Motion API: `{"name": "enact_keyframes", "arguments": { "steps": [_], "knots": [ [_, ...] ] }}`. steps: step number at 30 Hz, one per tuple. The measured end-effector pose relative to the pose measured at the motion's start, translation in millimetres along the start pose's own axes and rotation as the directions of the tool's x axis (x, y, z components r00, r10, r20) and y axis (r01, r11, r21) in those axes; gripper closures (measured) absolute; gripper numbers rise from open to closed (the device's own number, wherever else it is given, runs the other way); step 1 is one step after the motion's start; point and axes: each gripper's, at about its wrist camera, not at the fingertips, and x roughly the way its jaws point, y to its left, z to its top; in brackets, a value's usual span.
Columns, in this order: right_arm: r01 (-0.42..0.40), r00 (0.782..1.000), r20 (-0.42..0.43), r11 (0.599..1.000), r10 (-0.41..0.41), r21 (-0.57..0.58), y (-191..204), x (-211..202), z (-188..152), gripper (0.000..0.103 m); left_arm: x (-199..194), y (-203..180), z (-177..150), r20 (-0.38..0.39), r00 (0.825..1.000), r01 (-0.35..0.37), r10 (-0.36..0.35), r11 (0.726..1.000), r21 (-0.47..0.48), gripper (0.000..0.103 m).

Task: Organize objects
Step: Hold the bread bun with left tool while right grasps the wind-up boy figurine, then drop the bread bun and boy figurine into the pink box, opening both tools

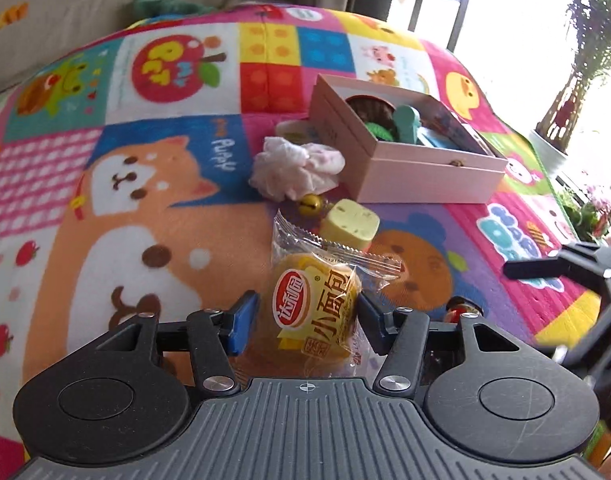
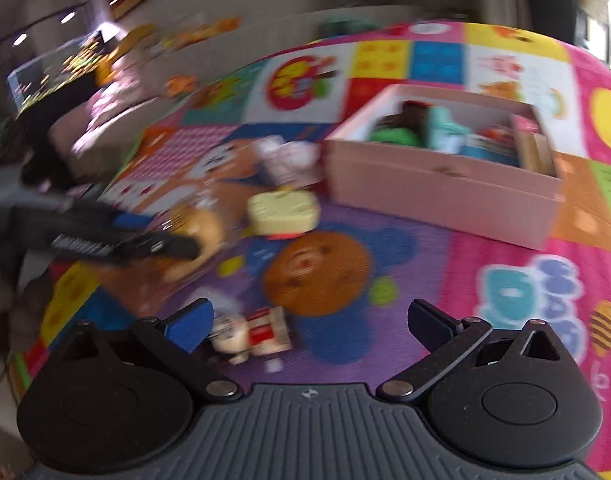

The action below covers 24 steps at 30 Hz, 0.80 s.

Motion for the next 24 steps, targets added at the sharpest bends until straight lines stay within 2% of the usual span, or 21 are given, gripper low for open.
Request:
{"name": "enact_keyframes", "arguments": {
  "steps": [3, 6, 7, 8, 9, 15, 19, 24],
  "knots": [
    [0.030, 0.999, -0.032, 0.996, -0.033, -0.081, 20, 17, -2, 0.006, 1, -2, -2, -0.012, 1.000, 0.002, -0.002, 1.000, 0.001, 0.043],
    [0.035, 0.997, -0.068, 0.996, -0.040, -0.079, 24, 27, -1, 0.018, 0, -5, -4, -0.017, 1.000, 0.000, 0.000, 1.000, -0.004, 0.043],
    [0.030, 0.997, -0.067, 0.997, -0.036, -0.076, 24, 26, -2, 0.022, 1, -7, -5, -0.016, 1.000, 0.004, -0.004, 1.000, -0.006, 0.043],
    [0.026, 0.997, -0.068, 0.997, -0.031, -0.078, 24, 25, -1, 0.034, 1, -8, -5, -0.014, 1.000, 0.010, -0.010, 1.000, -0.006, 0.043],
    [0.018, 0.997, -0.073, 0.997, -0.023, -0.077, 23, 23, 0, 0.038, 1, -10, -6, -0.014, 1.000, 0.015, -0.015, 1.000, -0.006, 0.043],
    [0.046, 0.998, -0.036, 0.998, -0.048, -0.039, 15, -5, -1, 0.039, 2, -23, -11, -0.025, 0.999, 0.039, -0.039, 0.999, 0.015, 0.043],
    [0.093, 0.995, 0.039, 0.996, -0.093, -0.004, -3, -40, 4, 0.039, -1, -30, -9, -0.017, 0.998, 0.064, -0.063, 0.998, 0.021, 0.044],
    [0.176, 0.970, 0.154, 0.980, -0.188, 0.088, -39, -76, 16, 0.039, -2, -47, 22, 0.049, 0.994, 0.099, -0.100, 0.995, 0.019, 0.044]
  ]
}}
